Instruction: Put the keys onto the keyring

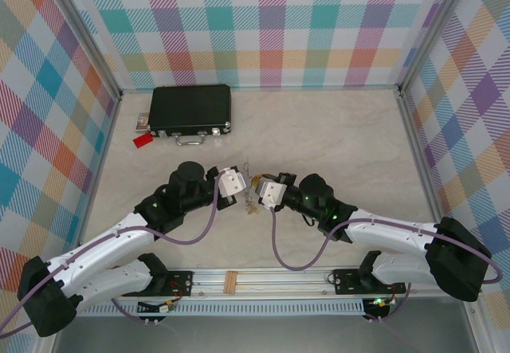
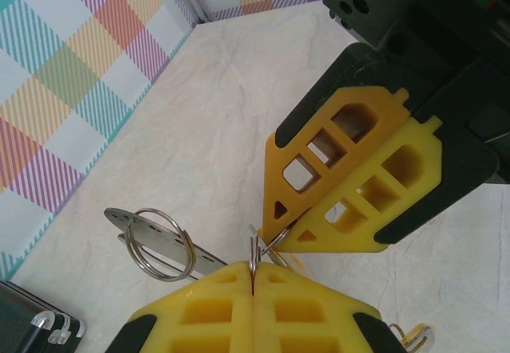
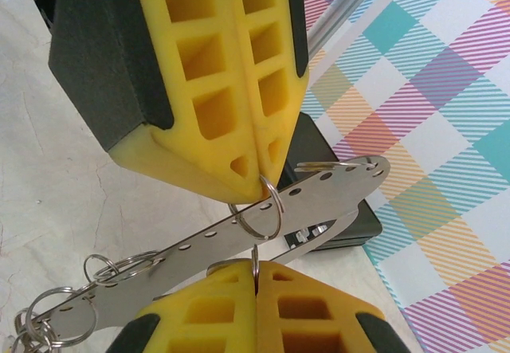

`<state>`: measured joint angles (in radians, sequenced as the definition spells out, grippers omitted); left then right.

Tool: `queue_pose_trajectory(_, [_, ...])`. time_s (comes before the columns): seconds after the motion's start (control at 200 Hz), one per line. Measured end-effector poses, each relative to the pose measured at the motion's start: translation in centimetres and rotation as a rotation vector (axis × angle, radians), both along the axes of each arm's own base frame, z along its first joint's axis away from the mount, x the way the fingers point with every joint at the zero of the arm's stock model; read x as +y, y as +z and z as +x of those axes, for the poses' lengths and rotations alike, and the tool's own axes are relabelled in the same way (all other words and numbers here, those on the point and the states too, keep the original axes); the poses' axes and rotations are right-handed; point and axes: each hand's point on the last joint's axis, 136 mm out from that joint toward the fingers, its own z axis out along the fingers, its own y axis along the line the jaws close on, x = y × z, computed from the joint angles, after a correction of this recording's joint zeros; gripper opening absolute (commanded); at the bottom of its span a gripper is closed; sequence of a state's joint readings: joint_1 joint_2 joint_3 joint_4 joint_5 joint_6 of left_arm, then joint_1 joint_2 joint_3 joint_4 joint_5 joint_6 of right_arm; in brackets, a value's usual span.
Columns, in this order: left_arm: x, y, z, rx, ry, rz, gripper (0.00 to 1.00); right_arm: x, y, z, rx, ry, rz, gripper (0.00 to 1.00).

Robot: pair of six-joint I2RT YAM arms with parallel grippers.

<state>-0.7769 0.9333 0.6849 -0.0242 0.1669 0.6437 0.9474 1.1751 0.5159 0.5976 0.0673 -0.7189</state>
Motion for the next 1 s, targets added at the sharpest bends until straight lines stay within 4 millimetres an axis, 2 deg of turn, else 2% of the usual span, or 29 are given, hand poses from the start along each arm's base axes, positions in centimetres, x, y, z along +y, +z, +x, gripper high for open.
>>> queue_pose_trajectory(1.0, [-0.12,-0.18,-0.06,0.009,-0.005,0.000,0.00,-0.06,0.07,-0.08,-0.002,0.009,0.007,0.00])
